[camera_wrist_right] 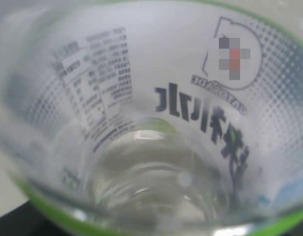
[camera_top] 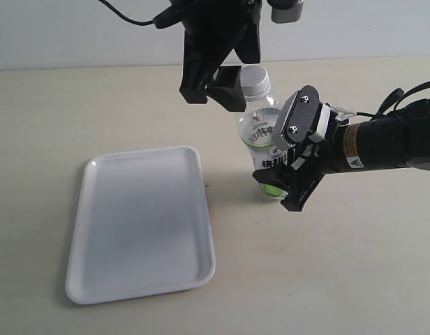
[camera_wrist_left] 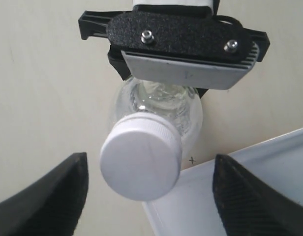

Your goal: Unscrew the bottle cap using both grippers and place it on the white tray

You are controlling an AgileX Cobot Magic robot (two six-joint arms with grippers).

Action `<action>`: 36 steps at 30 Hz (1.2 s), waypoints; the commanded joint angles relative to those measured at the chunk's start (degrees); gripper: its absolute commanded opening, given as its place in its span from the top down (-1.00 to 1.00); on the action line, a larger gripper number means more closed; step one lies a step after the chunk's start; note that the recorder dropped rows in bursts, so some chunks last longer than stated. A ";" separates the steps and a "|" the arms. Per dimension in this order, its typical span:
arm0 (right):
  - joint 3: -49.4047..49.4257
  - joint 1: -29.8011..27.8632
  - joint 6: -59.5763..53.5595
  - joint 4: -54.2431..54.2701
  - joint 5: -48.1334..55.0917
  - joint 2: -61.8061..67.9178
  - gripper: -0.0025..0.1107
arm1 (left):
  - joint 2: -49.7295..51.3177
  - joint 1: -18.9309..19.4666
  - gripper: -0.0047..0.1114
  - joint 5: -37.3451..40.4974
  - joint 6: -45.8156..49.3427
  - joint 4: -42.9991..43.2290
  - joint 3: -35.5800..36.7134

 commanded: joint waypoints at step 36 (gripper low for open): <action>0.02 -0.07 -0.42 -0.49 3.19 0.30 0.96 | -0.28 -0.19 0.92 -3.06 -34.54 -6.38 0.37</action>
